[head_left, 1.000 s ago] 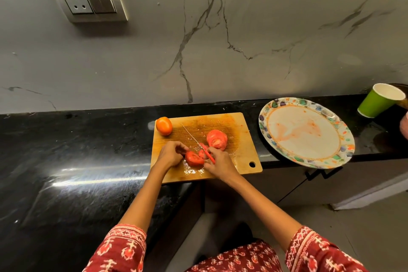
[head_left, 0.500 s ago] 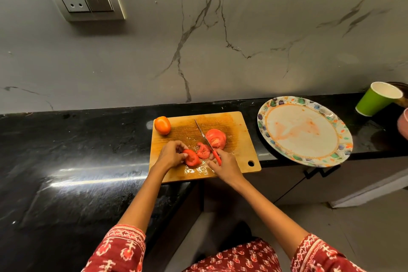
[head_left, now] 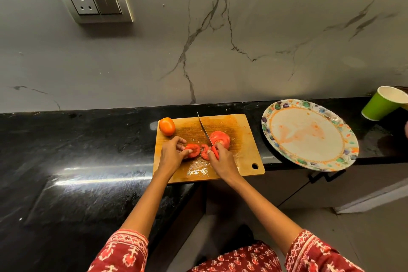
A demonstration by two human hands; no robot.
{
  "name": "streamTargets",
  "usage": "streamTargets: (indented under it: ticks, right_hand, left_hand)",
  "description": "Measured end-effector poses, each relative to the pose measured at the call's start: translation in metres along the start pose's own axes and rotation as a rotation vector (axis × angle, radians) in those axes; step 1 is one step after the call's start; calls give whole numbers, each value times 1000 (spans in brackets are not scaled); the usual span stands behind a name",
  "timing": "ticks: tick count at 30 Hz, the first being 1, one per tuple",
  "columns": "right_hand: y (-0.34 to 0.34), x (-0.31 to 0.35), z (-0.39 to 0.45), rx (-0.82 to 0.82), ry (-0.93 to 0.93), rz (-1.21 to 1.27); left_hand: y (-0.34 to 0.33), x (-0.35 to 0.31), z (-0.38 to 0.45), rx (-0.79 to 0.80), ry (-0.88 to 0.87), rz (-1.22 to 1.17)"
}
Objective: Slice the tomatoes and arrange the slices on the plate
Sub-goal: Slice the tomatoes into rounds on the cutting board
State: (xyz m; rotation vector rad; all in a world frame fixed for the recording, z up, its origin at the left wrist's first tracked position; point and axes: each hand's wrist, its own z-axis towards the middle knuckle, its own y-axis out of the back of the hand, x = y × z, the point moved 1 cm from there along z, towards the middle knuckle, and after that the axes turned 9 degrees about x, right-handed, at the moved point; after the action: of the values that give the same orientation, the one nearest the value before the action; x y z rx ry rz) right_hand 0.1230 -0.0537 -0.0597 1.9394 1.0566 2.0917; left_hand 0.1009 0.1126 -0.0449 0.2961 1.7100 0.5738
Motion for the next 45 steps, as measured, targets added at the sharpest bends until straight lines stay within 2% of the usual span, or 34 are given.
streamTargets:
  ticks: [10,15,17,20,22,24,26,30,31,33,35,40,45]
  right_hand:
    - [-4,-3,-3,29,-29,17]
    - [-4,-6,-4,12,-35,14]
    - [-2,-8,-4,6,-44,15]
    - [0,-9,-4,10,-47,35]
    - [1,-9,-3,12,-45,40]
    - [1,-7,-3,12,-48,36]
    - [2,-9,-2,9,-54,48]
    - [7,-10,-2,2,-44,62]
    - [9,-10,-2,-7,-42,66]
    - [11,-9,-1,-25,-34,72]
    - [11,-9,-1,-23,-26,69]
    - [8,-14,-4,-10,-44,63]
    - [8,-17,-5,-4,-76,61]
  left_hand:
    - [4,1,2,112,106,24]
    - [9,3,0,210,426,92]
    - [12,0,-2,222,477,103]
    - [13,-4,0,125,387,363]
    - [9,-10,0,146,350,425]
    - [-1,-9,4,230,369,381]
    - [-6,-8,4,214,361,334]
    - [-2,-9,3,-41,129,142]
    - [0,-10,2,-52,71,118]
    - [0,-11,0,72,-2,140]
    - [-4,-7,-3,178,10,191]
    - [-4,5,-4,67,35,196]
    - [-5,2,6,107,-27,350]
